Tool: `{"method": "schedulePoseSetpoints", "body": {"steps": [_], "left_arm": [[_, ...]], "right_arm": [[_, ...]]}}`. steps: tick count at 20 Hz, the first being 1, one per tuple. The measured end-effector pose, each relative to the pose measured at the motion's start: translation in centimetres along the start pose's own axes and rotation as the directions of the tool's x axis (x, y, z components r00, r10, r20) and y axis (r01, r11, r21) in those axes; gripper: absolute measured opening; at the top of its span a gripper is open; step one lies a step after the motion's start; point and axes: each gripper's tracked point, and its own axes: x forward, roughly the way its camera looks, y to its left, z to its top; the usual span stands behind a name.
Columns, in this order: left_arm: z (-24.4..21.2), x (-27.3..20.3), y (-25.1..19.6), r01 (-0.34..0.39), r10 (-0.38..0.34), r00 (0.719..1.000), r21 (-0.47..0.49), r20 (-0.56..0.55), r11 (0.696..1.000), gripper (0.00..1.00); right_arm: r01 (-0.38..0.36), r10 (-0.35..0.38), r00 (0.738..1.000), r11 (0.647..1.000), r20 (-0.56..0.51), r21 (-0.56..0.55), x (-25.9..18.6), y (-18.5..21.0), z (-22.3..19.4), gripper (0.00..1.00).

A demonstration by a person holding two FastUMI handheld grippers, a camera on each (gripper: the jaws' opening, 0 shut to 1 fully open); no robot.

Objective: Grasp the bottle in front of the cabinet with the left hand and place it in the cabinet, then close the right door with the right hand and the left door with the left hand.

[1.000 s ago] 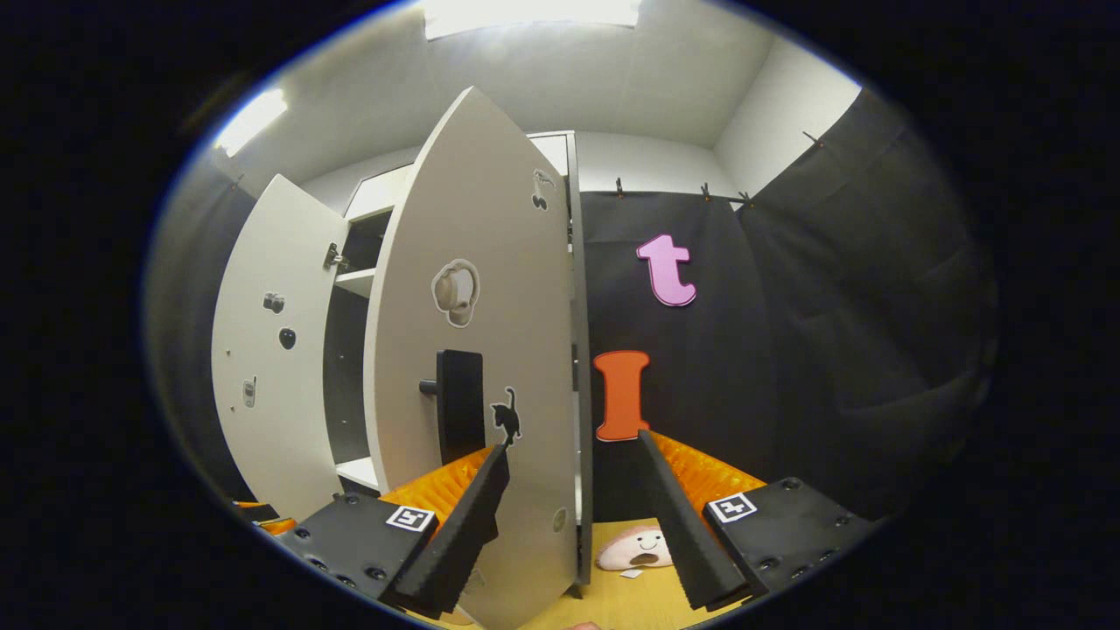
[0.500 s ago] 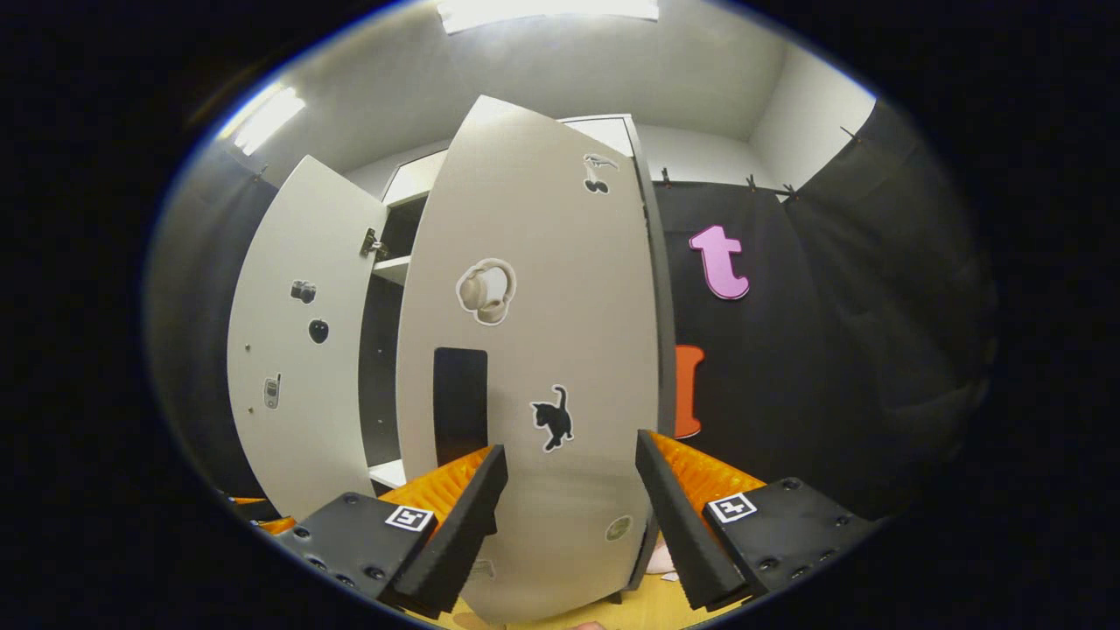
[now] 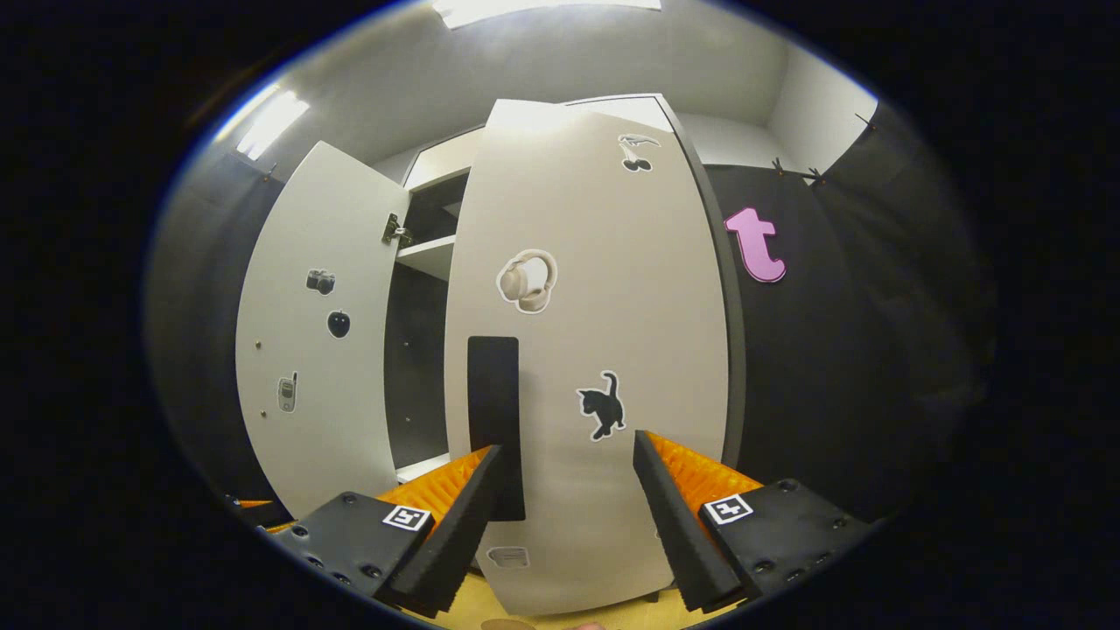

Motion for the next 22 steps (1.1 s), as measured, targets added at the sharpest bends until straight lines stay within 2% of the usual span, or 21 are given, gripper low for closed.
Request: {"method": "schedulePoseSetpoints", "body": {"steps": [1,2,3,4,5,6,8,9,14,16,20,22], "left_arm": [[0.1,0.1,0.3,-0.004,0.004,1.000,0.002,0.001,1.000,0.95],[0.2,0.1,0.7,-0.009,0.009,1.000,0.004,0.002,1.000,0.95],[0.2,0.2,1.1,-0.015,0.015,1.000,0.003,0.004,1.000,0.95],[0.4,0.3,1.5,-0.021,0.021,1.000,0.002,0.005,1.000,0.95],[0.4,0.4,2.0,-0.029,0.029,1.000,0.002,0.007,1.000,0.92],[0.5,0.6,2.5,-0.037,0.037,0.999,0.001,0.007,0.999,0.92],[0.7,0.8,3.4,-0.054,0.054,0.999,-0.002,0.009,0.999,0.92],[0.8,0.8,3.8,-0.060,0.060,0.998,-0.004,0.011,0.998,0.95],[2.3,0.6,6.4,-0.114,0.114,0.993,0.009,0.042,0.993,0.94],[3.5,0.3,7.6,-0.148,0.148,0.987,-0.003,0.067,0.989,0.92],[7.2,-0.4,12.0,-0.261,0.269,0.955,-0.077,0.127,0.962,0.94],[8.9,0.4,14.1,-0.292,0.300,0.945,-0.073,0.133,0.953,0.94]], "right_arm": [[0.005,-0.005,1.000,1.000,0.005,0.001,0.3,0.0,0.1,0.97],[0.007,-0.007,1.000,1.000,-0.002,0.001,0.7,0.1,0.0,0.89],[0.010,-0.010,1.000,1.000,-0.003,0.002,1.0,0.3,-0.1,0.95],[0.013,-0.013,1.000,1.000,-0.008,0.002,1.4,0.5,-0.2,0.88],[0.015,-0.015,1.000,1.000,-0.013,0.003,1.7,0.5,-0.3,0.89],[0.019,-0.019,1.000,1.000,-0.016,0.004,2.1,0.5,-0.4,0.95],[0.026,-0.026,0.999,1.000,-0.027,-0.001,2.8,0.8,-0.6,0.95],[0.029,-0.029,0.999,1.000,-0.032,-0.006,2.9,0.9,-0.6,0.95],[0.048,-0.049,0.998,0.999,-0.041,-0.022,3.9,1.3,-0.7,0.95],[0.060,-0.061,0.997,0.998,-0.044,-0.026,4.1,1.2,-0.8,0.95],[0.077,-0.079,0.996,0.996,-0.048,-0.034,3.5,0.6,-0.7,0.96],[0.080,-0.081,0.995,0.996,-0.065,-0.026,2.6,0.1,-1.2,0.98]]}}
